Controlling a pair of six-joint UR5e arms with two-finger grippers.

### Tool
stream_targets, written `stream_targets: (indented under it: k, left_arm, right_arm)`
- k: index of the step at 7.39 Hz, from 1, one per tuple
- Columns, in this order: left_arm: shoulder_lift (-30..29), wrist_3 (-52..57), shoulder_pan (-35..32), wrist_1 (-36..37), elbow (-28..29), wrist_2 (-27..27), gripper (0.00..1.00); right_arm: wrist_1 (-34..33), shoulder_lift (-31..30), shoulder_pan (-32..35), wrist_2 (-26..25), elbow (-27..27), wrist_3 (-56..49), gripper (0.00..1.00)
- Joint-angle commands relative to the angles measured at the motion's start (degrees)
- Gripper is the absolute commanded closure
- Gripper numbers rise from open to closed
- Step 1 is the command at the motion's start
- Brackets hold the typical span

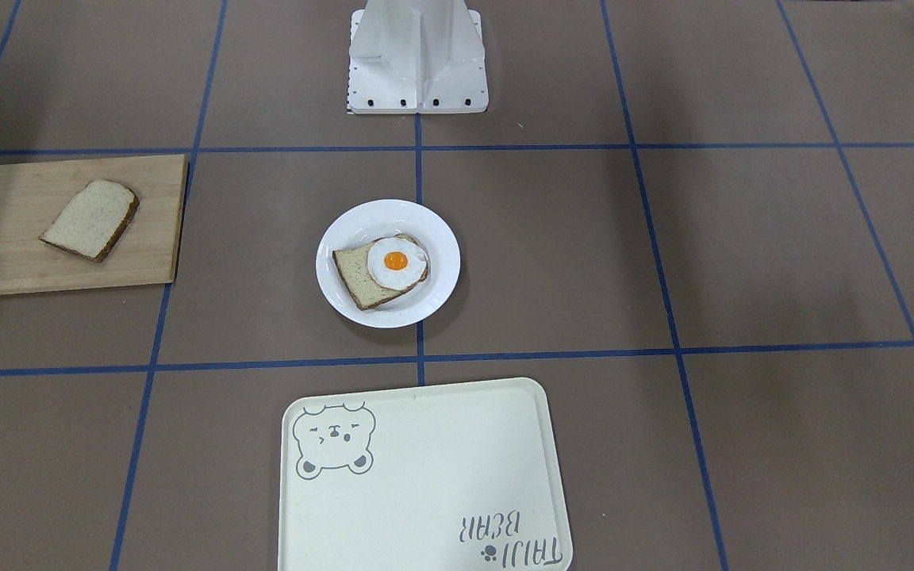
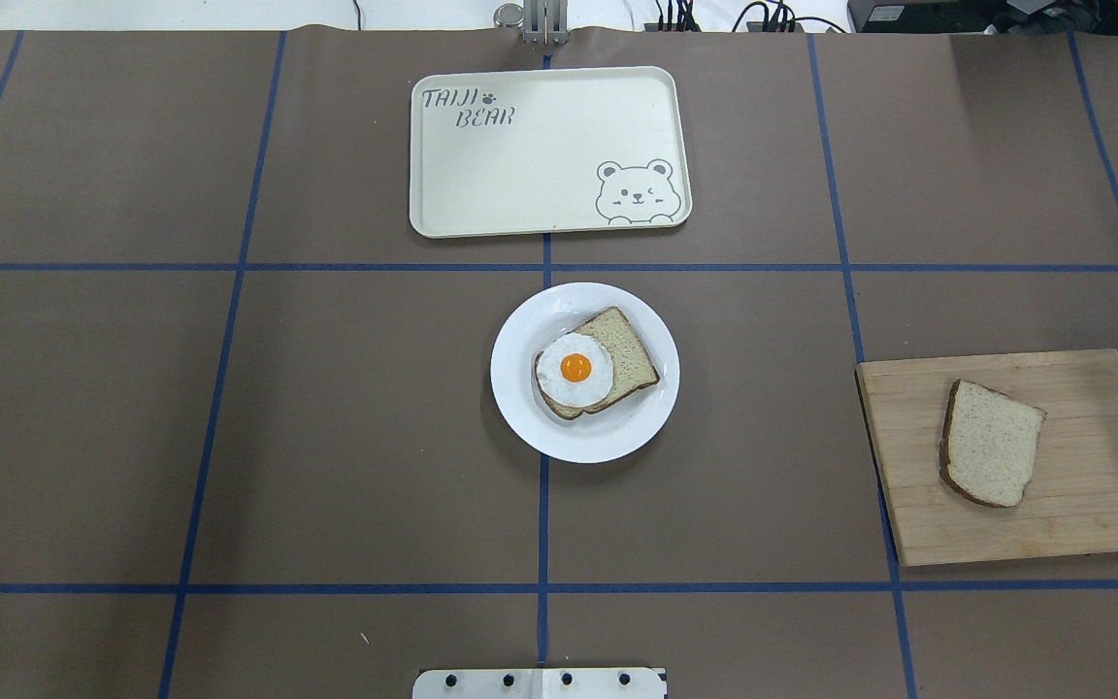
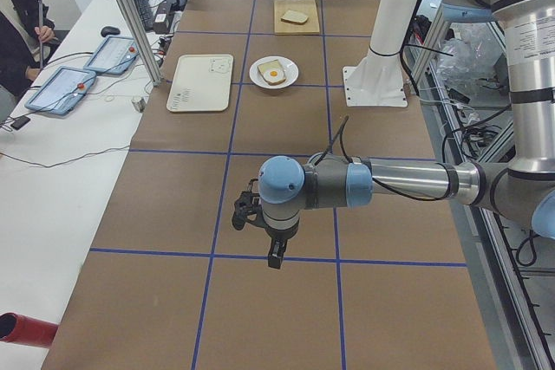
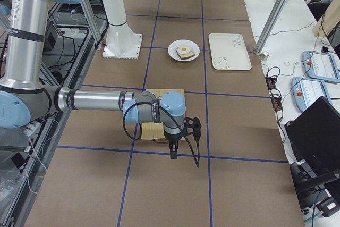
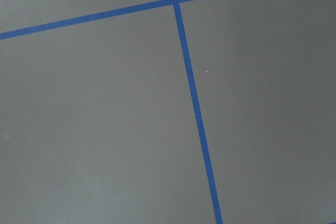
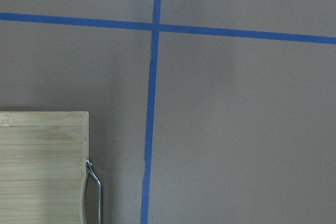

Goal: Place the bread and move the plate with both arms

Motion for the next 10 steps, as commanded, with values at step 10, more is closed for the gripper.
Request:
stream_targets:
  k: [10]
  left_arm:
    - [-11.99,-0.09,0.17,-7.07,-0.51,-0.01,0.02]
  right_arm:
    - [13.66,0.18,-0.17,11.9,0.32,6.63,0.0]
